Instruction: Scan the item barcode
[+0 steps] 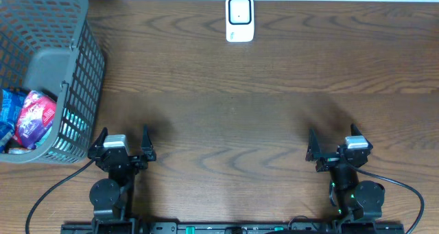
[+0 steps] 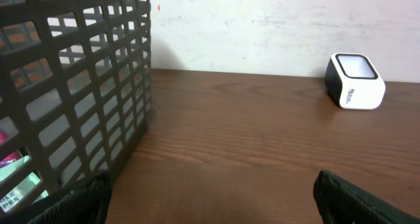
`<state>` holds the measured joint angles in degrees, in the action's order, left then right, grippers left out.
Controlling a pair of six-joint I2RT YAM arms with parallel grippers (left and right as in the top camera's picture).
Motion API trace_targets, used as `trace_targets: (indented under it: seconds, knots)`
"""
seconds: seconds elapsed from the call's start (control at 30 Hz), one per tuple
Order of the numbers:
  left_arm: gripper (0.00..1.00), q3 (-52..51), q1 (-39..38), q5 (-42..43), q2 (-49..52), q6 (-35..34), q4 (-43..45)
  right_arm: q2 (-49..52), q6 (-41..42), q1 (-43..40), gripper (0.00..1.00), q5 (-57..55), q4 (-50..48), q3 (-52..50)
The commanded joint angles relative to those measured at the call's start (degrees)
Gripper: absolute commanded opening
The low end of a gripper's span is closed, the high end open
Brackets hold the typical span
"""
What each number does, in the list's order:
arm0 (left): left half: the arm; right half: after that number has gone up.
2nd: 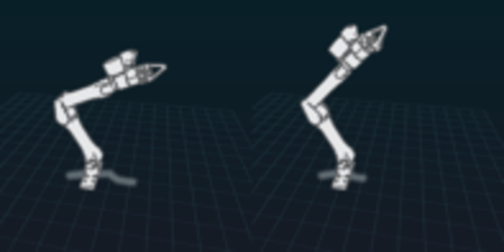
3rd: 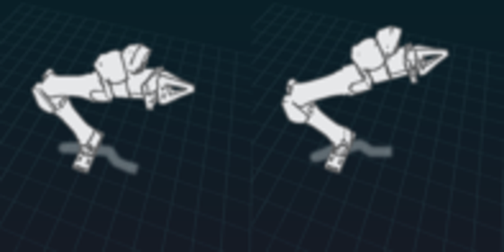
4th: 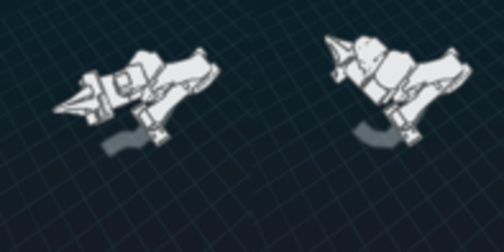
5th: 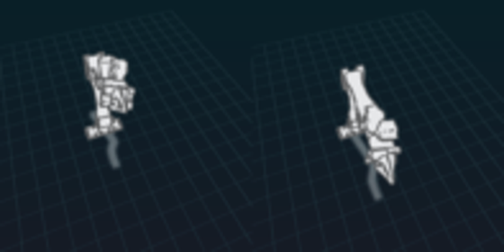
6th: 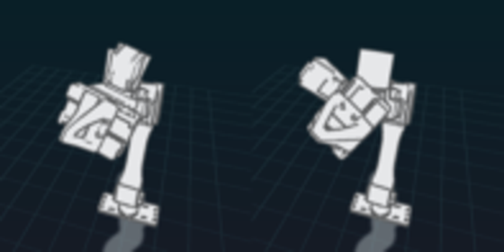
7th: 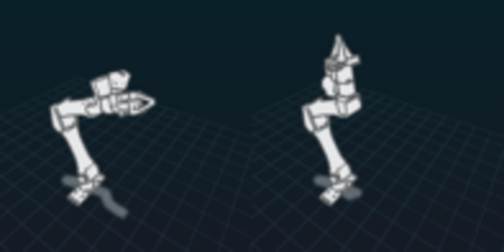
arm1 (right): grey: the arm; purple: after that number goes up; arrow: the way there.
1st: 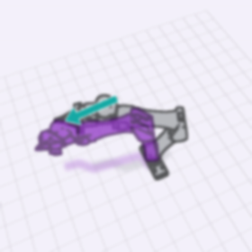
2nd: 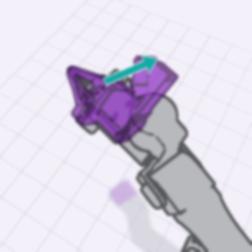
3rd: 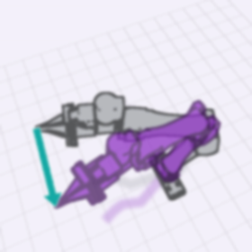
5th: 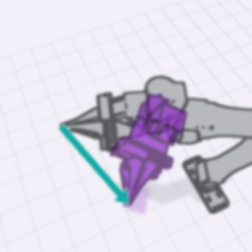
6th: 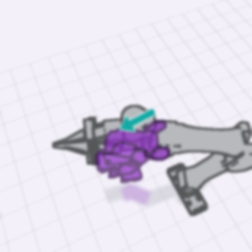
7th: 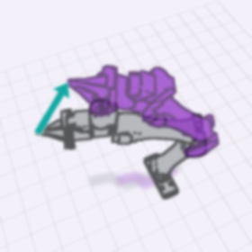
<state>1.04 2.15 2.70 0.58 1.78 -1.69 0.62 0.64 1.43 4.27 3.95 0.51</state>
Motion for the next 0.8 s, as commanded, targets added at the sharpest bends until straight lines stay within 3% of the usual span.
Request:
trace_targets:
  seconds: [0.0, 0.57, 0.7, 0.77]
  knots:
    - [0.98, -0.8, -0.1, -0.4, -0.3, 0.8, -2.3, -0.3, 0.6, -0.2, 0.99, -0.1, 0.1, -0.2]
    - [0.98, -0.8, -0.1, -0.2, -0.3, 0.7, -1.4, -0.3, 0.6, -0.2, 0.99, -0.1, 0.1, -0.2]
    - [0.98, -0.8, -0.1, 9.6, -0.3, -1.7, 0.3, -0.3, 0.6, -0.2, 0.99, -0.1, 0.1, -0.2]
    - [0.98, -0.8, -0.1, 14.1, -0.3, -1.7, 6.5, -0.3, 0.6, -0.2, 0.99, -0.1, 0.1, -0.2]
